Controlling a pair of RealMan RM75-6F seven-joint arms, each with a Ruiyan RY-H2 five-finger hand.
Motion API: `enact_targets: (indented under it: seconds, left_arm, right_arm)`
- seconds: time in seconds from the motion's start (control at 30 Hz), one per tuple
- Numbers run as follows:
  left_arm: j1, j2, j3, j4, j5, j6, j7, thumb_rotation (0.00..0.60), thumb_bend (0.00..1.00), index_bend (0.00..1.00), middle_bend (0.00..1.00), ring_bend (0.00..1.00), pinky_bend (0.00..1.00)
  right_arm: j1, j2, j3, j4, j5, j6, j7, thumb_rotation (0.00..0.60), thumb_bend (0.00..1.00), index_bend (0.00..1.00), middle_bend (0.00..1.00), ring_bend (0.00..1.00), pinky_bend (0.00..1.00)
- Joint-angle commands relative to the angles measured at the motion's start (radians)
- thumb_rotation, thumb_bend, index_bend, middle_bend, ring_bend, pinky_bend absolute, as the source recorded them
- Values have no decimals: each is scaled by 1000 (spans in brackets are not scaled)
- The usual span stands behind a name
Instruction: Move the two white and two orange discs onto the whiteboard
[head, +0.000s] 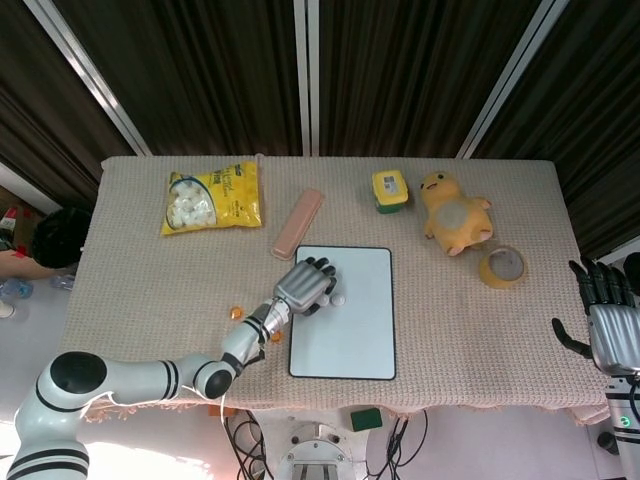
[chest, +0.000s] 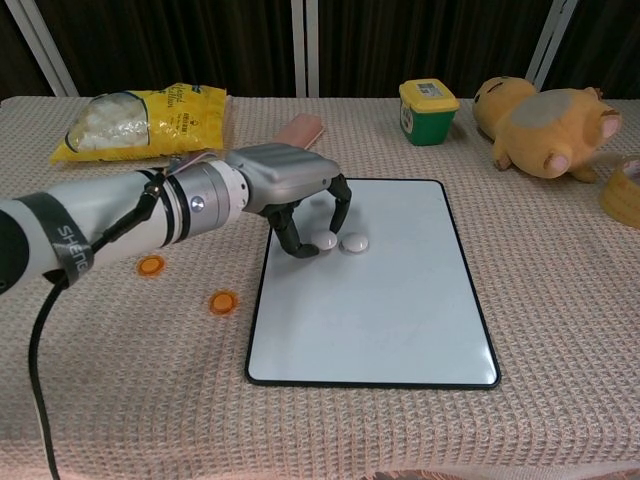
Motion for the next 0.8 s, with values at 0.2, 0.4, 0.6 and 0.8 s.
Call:
enact_targets:
  seconds: [0.2,0.4,0.6,0.8]
  left_arm:
    - [-2,-13,10,19,6,19,5,600,292,482,244,131,244]
    - [-3,-17,11,25,2,23,2,600,292,481,244,131,244]
    - [-7,-16,17,26,-2,12,0,600,291,464,243,131,244]
    - [-8,-11,18,19,-6,10,-4,600,289,380,243,131,242]
  right_arm:
    - [-4,2,-1,-5,1,5,-6,596,316,0,0,0,0]
    - [-8,7,-1,-10,-1,13,-8,597,317,0,0,0,0]
    - [-8,7,0,-10,0,12,-7,595,317,0,0,0,0]
    - [-7,6,-2,-10,4,4,-9,596,317,0,0,0,0]
